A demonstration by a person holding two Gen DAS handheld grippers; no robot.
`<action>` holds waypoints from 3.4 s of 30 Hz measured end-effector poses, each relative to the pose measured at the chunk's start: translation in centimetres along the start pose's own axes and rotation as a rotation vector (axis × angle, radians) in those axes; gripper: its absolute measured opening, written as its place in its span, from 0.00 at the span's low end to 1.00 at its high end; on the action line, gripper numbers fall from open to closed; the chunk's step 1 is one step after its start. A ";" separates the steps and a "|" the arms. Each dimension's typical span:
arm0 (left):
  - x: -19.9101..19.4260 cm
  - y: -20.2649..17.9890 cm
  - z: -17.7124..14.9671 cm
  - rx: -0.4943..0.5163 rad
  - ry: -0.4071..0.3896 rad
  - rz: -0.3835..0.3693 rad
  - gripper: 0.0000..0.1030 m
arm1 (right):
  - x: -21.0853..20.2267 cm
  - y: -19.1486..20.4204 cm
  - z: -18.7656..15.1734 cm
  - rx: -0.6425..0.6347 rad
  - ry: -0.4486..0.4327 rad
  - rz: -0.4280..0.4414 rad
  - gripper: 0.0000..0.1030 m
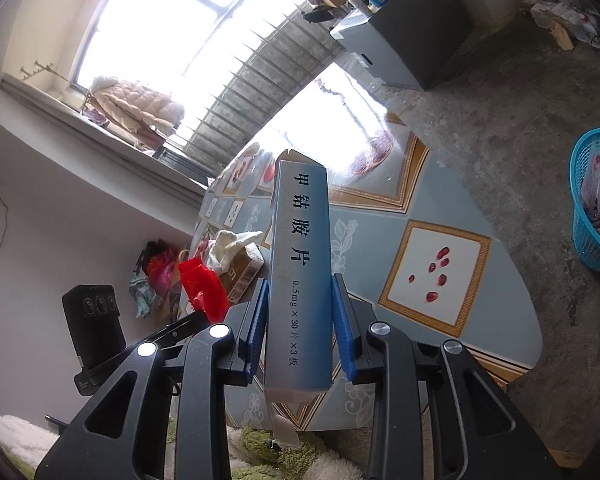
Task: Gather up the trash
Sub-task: 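Lift the medicine box with the right gripper while the left lifts the red bag, then carry the box and red bag over the wastebasket and release both, then move both open tools back toward the white gloves on the table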
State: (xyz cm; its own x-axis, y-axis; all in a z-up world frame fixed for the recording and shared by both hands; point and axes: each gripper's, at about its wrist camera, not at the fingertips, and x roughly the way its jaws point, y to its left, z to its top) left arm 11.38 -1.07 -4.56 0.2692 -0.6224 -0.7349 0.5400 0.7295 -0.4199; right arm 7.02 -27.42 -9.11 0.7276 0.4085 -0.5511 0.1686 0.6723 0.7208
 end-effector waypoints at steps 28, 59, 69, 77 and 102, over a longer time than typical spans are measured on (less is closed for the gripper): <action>8.3 -12.0 7.5 0.275 0.025 -0.058 0.07 | -7.9 -7.9 1.7 0.148 -0.216 -0.022 0.30; 42.0 -33.7 10.0 0.643 0.360 0.028 0.38 | -15.2 -36.0 7.2 0.614 -0.450 -0.748 0.56; 32.3 -32.9 12.4 0.636 0.236 -0.045 0.39 | -15.7 -28.7 4.9 0.507 -0.526 -0.698 0.56; 19.3 -28.6 14.0 0.602 0.033 -0.039 0.60 | -14.2 -17.6 4.9 0.277 -0.525 -0.646 0.71; 0.8 -10.4 10.3 0.298 -0.213 0.257 0.78 | -4.1 2.2 2.5 -0.204 -0.332 -0.705 0.94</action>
State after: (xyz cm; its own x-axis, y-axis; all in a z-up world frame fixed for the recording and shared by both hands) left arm 14.16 -12.07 4.71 0.5661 -0.4984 -0.6566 0.6317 0.7740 -0.0429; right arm 6.08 -29.16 -4.26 0.6607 -0.3374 -0.6705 0.5602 0.8162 0.1412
